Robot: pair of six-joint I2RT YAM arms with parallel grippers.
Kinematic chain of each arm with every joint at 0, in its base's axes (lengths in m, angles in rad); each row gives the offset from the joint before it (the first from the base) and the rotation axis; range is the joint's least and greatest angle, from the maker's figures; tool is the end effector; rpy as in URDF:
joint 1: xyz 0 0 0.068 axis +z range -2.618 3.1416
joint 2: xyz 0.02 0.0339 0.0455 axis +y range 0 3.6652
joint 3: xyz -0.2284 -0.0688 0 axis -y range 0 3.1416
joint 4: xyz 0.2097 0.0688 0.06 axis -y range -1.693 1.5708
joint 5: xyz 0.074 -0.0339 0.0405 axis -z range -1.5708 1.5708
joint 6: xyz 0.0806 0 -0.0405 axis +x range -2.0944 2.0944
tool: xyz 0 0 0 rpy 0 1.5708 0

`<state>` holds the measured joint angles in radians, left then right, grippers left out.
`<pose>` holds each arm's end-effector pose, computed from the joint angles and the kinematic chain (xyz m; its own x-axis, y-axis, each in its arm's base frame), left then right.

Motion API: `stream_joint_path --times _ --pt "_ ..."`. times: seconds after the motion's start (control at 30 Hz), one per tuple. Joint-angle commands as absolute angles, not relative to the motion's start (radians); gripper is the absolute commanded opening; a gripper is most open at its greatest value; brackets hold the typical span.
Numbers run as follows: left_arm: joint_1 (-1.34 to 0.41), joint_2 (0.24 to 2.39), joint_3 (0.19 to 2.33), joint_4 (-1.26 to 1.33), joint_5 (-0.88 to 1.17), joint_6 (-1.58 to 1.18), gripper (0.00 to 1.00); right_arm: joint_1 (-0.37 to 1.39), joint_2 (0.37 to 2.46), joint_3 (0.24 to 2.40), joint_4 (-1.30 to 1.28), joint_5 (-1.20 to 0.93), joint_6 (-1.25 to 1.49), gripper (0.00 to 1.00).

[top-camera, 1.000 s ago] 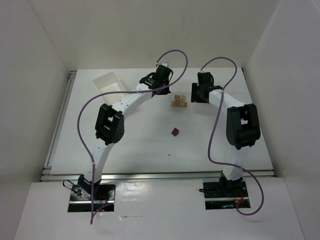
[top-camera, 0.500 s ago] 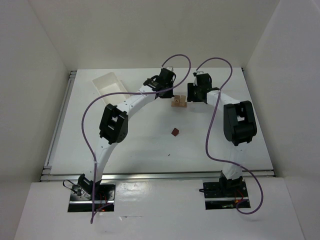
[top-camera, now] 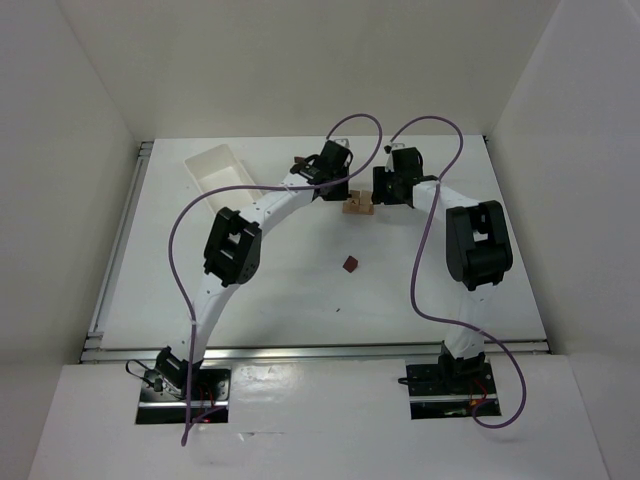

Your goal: Build the wood block tower

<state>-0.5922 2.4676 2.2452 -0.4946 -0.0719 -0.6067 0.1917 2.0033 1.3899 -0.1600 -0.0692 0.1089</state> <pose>0.4451 -0.2925 0.1669 -0.7397 -0.1877 -0.6462 0.1096 0.9138 -0.3910 0.4232 0.0878 0.1414 -0.7077 -0.0269 -0.7060 -0.1627 0.9786 0.1258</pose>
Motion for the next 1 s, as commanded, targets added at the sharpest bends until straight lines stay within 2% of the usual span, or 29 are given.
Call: stream_joint_path --times 0.0,0.7,0.83,0.97 --pt "-0.594 2.485 2.293 -0.462 -0.046 -0.615 0.0 0.184 2.002 1.433 -0.12 -0.081 0.095 0.58" --pt "-0.594 2.473 2.283 -0.474 -0.07 -0.615 0.0 0.184 2.011 1.451 -0.13 -0.055 0.095 0.61" --pt "-0.594 2.405 2.246 -0.509 -0.176 -0.604 0.12 0.184 1.987 1.451 -0.149 0.018 0.095 0.63" --pt "-0.565 2.295 2.168 -0.522 -0.204 -0.594 0.2 0.184 1.942 1.46 -0.173 0.087 0.084 0.65"
